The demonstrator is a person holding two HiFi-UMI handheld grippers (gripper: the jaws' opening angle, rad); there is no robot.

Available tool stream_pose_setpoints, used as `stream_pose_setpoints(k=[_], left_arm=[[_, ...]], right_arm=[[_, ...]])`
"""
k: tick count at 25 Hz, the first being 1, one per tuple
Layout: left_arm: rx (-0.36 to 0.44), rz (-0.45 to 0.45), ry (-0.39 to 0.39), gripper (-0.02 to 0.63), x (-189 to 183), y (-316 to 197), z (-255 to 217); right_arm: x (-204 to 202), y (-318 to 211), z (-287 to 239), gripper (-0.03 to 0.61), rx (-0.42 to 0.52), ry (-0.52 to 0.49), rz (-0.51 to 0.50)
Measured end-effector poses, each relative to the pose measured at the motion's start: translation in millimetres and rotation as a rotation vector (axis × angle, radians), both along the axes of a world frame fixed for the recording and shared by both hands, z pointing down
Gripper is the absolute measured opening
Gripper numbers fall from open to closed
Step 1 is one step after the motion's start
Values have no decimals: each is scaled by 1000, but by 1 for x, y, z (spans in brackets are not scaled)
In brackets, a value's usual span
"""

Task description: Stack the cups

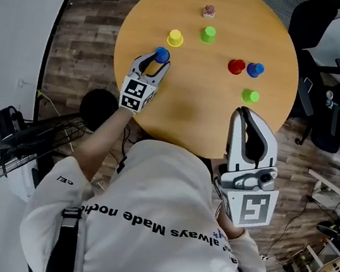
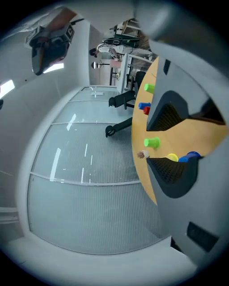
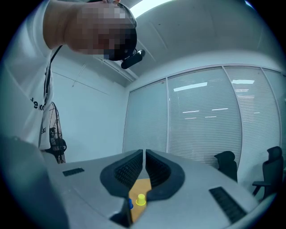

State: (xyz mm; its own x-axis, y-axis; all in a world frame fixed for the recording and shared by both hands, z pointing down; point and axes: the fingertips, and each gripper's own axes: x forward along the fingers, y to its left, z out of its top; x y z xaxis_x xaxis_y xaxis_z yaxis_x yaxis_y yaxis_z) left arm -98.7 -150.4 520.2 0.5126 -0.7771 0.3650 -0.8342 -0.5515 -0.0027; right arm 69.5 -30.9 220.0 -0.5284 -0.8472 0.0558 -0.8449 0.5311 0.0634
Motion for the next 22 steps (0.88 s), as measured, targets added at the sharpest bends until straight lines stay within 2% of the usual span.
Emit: stream_pose_setpoints(k=[7,13,22], left_arm=[[-121,-32,-84,193,-21,-26,81],[-219,-41,-129,219,-35,-43,132],[-334,-25,-141,255,-35,-57,172]], right_arm=[[0,-2,-3,43,5,3,12],[0,-3,0,43,-4,4,18],[-1,-5,5,43,-18,0,19]])
